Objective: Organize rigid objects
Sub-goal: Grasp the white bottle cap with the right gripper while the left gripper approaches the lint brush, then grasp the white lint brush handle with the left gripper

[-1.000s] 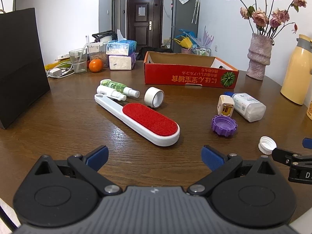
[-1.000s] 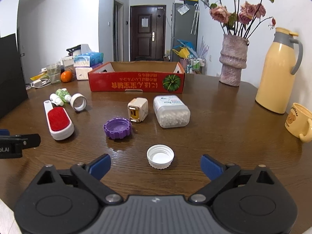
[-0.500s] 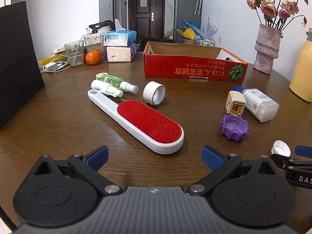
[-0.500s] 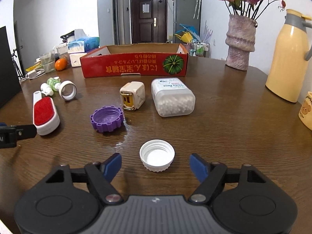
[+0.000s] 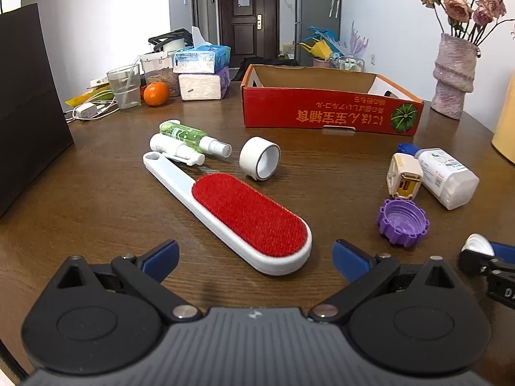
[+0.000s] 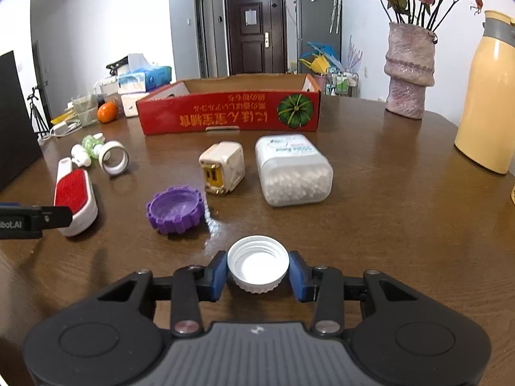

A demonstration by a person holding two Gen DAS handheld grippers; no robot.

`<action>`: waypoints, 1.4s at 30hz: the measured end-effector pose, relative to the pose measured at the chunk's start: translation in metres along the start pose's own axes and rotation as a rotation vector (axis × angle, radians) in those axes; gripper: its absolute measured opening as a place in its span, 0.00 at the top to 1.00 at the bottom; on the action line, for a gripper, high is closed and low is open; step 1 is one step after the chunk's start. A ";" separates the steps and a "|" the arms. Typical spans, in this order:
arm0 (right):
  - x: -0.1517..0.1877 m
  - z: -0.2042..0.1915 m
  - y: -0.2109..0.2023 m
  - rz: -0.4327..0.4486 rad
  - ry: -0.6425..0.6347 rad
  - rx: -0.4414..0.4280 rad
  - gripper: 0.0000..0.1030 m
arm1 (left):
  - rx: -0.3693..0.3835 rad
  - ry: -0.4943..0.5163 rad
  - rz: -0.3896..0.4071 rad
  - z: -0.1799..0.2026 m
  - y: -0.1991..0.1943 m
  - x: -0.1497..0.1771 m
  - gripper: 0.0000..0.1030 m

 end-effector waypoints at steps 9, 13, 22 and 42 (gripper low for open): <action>-0.023 0.017 0.007 0.064 0.030 -0.024 0.62 | -0.086 -0.041 -0.022 0.003 0.018 -0.020 0.00; -0.032 0.030 0.012 0.084 0.057 -0.013 0.62 | -0.134 -0.075 -0.053 0.001 0.031 -0.026 0.00; -0.032 0.032 0.017 0.112 0.057 -0.027 0.62 | -0.213 -0.139 -0.124 -0.001 0.061 -0.029 0.00; -0.028 0.029 0.016 0.128 0.053 -0.018 0.62 | -0.266 -0.219 -0.150 -0.047 0.070 -0.007 0.00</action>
Point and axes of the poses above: each gripper's, at about its wrist camera, not at the fingertips, and y roughly the way its jaws point, z to its right, x to its underside, the point moved 8 cm from there along y, roughly the way its jaws point, and after that the axes turned 8 degrees about -x, right-handed, at the moved point
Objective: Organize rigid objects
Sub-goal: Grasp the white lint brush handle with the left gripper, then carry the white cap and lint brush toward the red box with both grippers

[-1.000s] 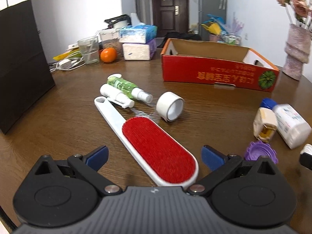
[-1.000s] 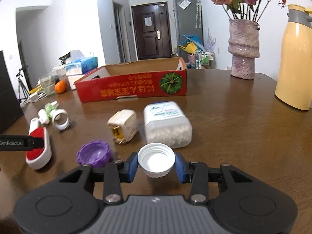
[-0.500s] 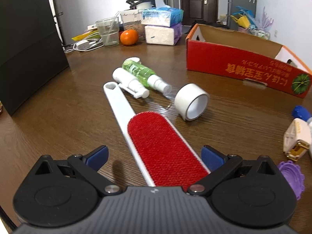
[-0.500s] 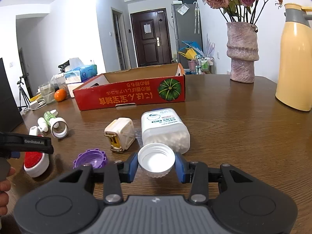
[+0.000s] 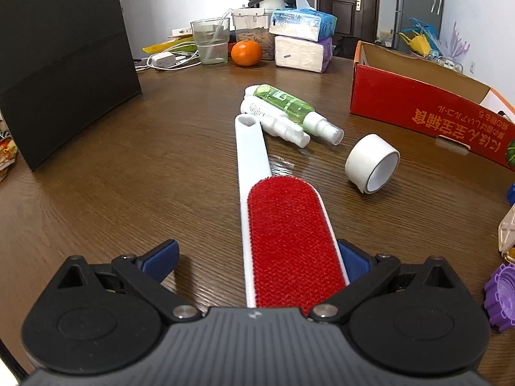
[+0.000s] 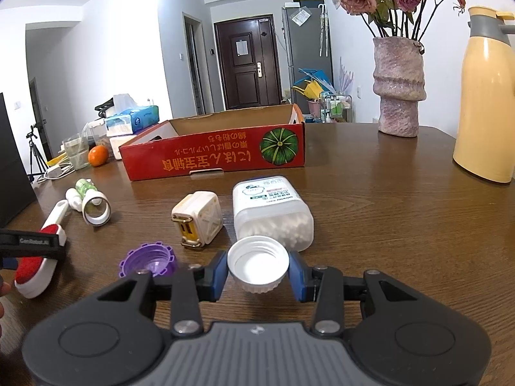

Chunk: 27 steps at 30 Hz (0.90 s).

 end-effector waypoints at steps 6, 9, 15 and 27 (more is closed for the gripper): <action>0.001 0.000 0.000 0.002 -0.002 0.009 0.62 | 0.027 -0.017 -0.006 -0.004 0.002 0.000 0.00; 0.001 0.001 0.000 0.004 -0.003 0.015 0.62 | 0.036 -0.017 -0.002 -0.003 0.001 0.000 0.02; 0.001 0.001 0.001 0.001 -0.003 0.019 0.62 | 0.064 0.004 0.021 -0.001 -0.006 0.001 0.23; 0.001 0.000 0.001 0.007 0.001 0.013 0.62 | 0.116 0.042 0.050 -0.001 -0.013 0.001 0.44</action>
Point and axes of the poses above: each gripper's, at about its wrist camera, not at the fingertips, and y roughly the way its jaws point, z to its right, x to its underside, the point moved 8 cm from there along y, roughly the way its jaws point, and after that the axes turned 8 degrees about -x, right-handed, at the moved point
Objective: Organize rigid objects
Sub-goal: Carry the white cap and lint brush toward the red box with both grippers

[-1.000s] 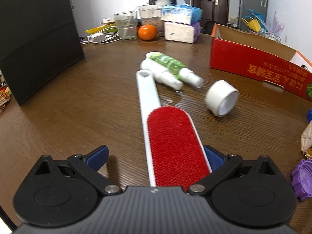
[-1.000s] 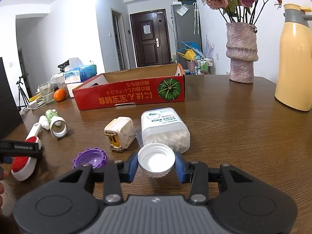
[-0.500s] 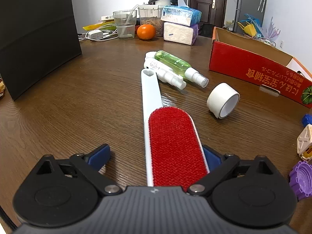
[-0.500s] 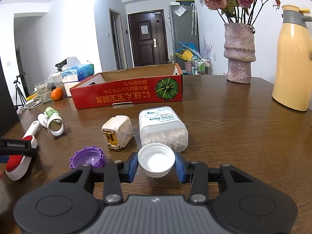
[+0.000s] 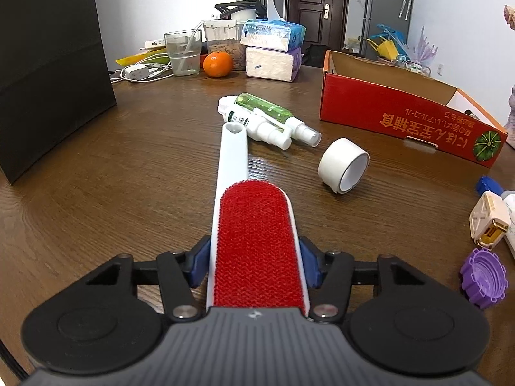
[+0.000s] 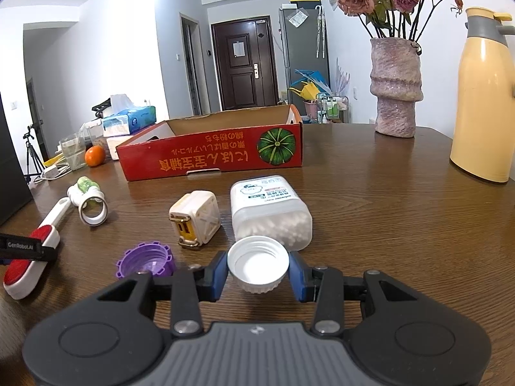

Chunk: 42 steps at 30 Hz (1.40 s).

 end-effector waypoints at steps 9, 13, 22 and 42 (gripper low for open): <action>-0.002 -0.007 -0.003 0.016 -0.029 0.014 0.62 | 0.012 -0.013 0.017 -0.019 -0.009 0.000 0.45; -0.004 -0.009 -0.006 0.023 -0.030 0.015 0.62 | 0.010 -0.027 0.041 -0.029 -0.016 -0.005 0.45; -0.010 -0.021 -0.012 0.043 -0.031 -0.002 0.62 | 0.032 -0.041 0.088 -0.039 -0.032 -0.014 0.45; -0.062 -0.052 -0.008 0.128 -0.074 -0.045 0.62 | 0.125 -0.022 0.189 -0.010 -0.063 -0.064 0.45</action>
Point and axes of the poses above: each gripper's, at about its wrist camera, not at the fingertips, and y roughly the way its jaws point, z to its right, x to its underside, the point moved 8 cm from there along y, roughly the way its jaws point, and after that the axes turned 8 degrees about -x, right-handed, at the moved point
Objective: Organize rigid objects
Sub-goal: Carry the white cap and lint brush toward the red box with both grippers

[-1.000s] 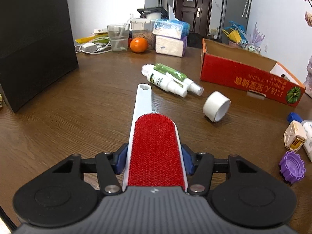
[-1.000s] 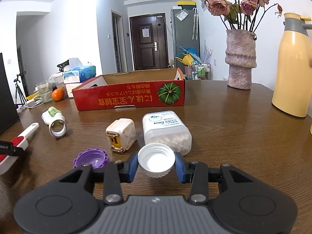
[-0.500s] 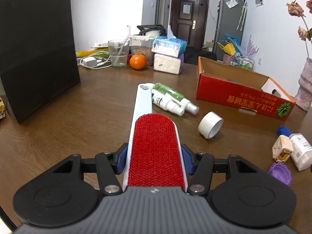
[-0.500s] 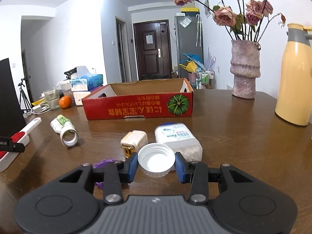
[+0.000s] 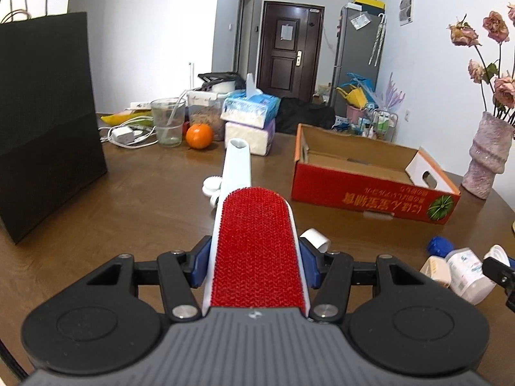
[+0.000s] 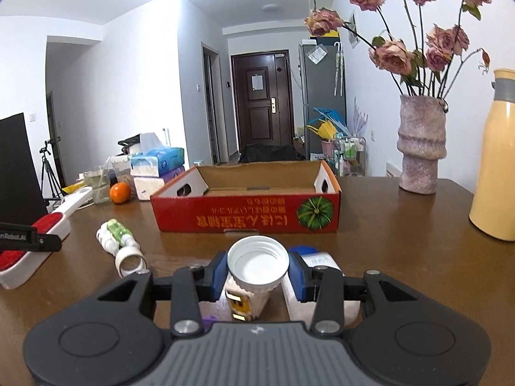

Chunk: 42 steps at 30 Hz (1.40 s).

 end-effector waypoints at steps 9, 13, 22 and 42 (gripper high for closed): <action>-0.025 0.000 0.020 0.026 -0.007 -0.002 0.62 | 0.047 -0.006 0.023 0.026 0.010 -0.024 0.45; -0.036 0.003 0.029 0.033 -0.006 -0.001 0.62 | 0.061 -0.011 0.032 0.037 0.017 -0.034 0.45; -0.053 0.012 0.054 0.032 -0.016 0.000 0.62 | 0.085 -0.009 0.032 0.061 0.038 -0.050 0.45; -0.083 0.025 0.100 0.033 -0.043 0.011 0.62 | 0.101 0.005 0.056 0.106 0.070 -0.086 0.45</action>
Point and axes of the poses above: each gripper's, at about its wrist camera, not at the fingertips, and y roughly the way its jaws point, z to its right, x to its underside, the point moved 8 cm from there along y, roughly the way its jaws point, and after that the axes turned 8 degrees about -x, right-handed, at the moved point
